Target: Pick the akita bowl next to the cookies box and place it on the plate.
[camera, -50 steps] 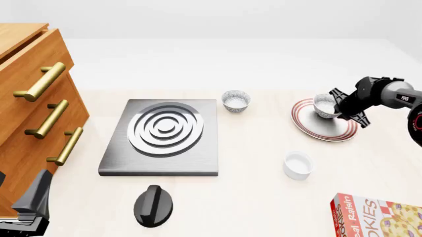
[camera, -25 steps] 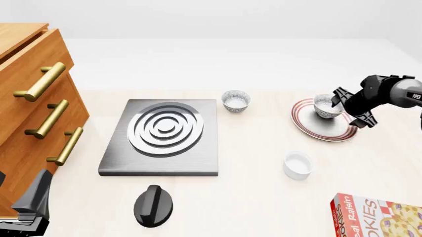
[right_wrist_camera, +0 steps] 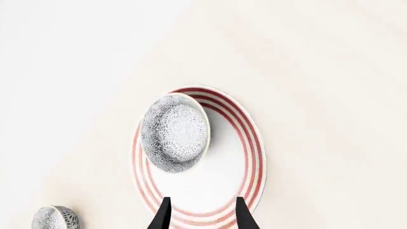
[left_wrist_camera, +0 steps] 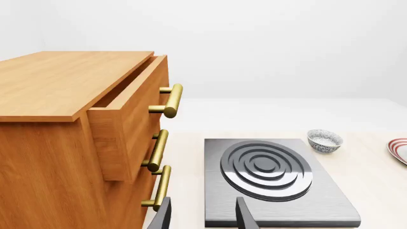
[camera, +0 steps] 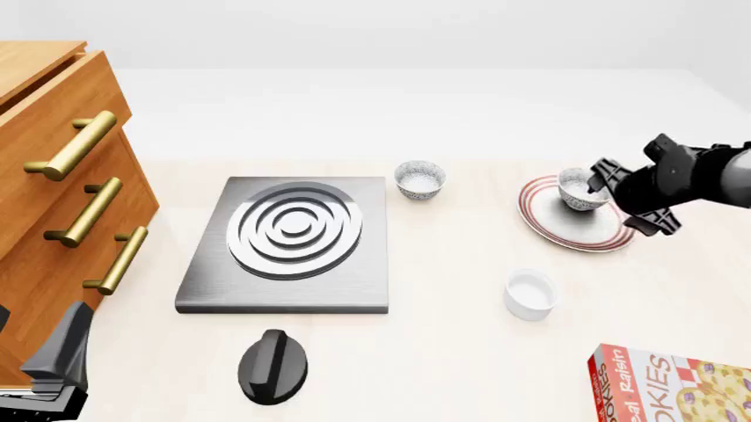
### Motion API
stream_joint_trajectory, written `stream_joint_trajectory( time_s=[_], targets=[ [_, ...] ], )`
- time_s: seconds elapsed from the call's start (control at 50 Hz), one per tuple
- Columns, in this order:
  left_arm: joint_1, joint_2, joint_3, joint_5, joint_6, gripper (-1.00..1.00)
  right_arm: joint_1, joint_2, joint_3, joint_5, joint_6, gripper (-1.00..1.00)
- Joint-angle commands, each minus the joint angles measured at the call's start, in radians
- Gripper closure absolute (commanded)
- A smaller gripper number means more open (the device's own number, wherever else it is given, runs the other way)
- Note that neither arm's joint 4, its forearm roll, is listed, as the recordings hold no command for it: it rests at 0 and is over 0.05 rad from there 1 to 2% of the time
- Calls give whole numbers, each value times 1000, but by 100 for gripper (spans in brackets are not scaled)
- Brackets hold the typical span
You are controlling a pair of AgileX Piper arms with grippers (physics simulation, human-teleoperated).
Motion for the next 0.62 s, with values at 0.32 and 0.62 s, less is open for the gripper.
stream_joint_trajectory(
  time_s=[0.32, 0.62],
  targets=[
    [0, 0, 0, 0, 0, -100, 136, -389, 533, -297, -48, -100],
    [0, 0, 0, 0, 0, -100, 184, -771, 838, -410, -52, -100]
  ],
)
